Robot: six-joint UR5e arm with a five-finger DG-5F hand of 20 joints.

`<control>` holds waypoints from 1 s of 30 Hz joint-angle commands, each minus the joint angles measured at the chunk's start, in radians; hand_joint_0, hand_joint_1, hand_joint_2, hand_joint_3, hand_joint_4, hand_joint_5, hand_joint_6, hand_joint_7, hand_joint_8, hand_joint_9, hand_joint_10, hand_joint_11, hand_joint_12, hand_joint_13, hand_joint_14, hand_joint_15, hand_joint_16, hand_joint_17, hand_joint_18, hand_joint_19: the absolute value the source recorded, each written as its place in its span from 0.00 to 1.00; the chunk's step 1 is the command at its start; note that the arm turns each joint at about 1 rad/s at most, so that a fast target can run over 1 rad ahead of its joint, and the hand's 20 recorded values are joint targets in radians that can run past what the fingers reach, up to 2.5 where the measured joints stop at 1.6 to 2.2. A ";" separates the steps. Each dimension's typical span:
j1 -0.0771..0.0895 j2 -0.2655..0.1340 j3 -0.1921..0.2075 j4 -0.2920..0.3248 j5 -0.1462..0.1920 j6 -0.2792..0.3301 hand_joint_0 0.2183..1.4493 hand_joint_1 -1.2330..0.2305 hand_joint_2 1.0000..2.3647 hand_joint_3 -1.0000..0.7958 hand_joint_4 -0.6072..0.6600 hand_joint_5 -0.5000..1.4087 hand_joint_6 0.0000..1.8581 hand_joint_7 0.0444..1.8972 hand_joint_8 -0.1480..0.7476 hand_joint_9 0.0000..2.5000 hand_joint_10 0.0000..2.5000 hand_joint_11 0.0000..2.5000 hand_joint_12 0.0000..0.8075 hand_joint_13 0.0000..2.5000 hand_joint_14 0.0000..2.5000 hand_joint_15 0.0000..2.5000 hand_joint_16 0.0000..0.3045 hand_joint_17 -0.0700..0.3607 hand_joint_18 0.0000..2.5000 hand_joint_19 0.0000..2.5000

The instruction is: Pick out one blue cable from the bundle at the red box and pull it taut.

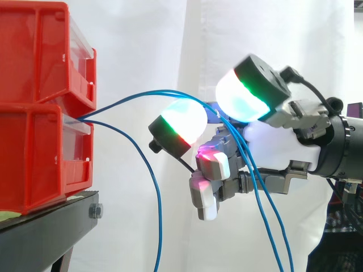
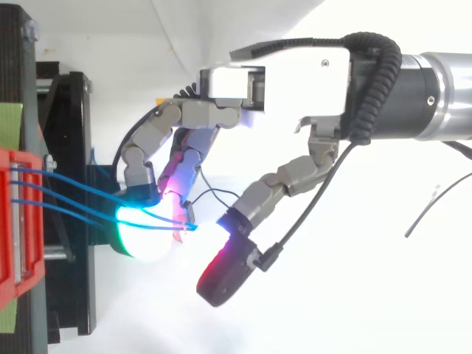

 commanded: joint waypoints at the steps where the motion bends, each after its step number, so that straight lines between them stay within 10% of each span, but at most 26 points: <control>1: -0.001 0.000 -0.001 0.000 -0.001 0.001 0.22 0.43 0.00 0.28 0.54 0.22 0.47 0.43 0.52 0.45 0.01 0.28 0.50 0.39 0.01 0.24 0.19 0.47 0.34 0.26; 18: -0.001 0.000 0.001 0.000 -0.001 0.001 0.31 0.36 0.01 0.43 0.54 0.21 0.48 0.49 0.54 0.45 0.01 0.29 0.52 0.39 0.01 0.25 0.20 0.48 0.33 0.27; 30: -0.003 0.000 0.001 -0.018 -0.009 -0.007 0.31 0.35 0.00 0.28 0.55 0.20 0.49 0.44 0.51 0.43 0.01 0.29 0.49 0.38 0.01 0.25 0.18 0.45 0.31 0.27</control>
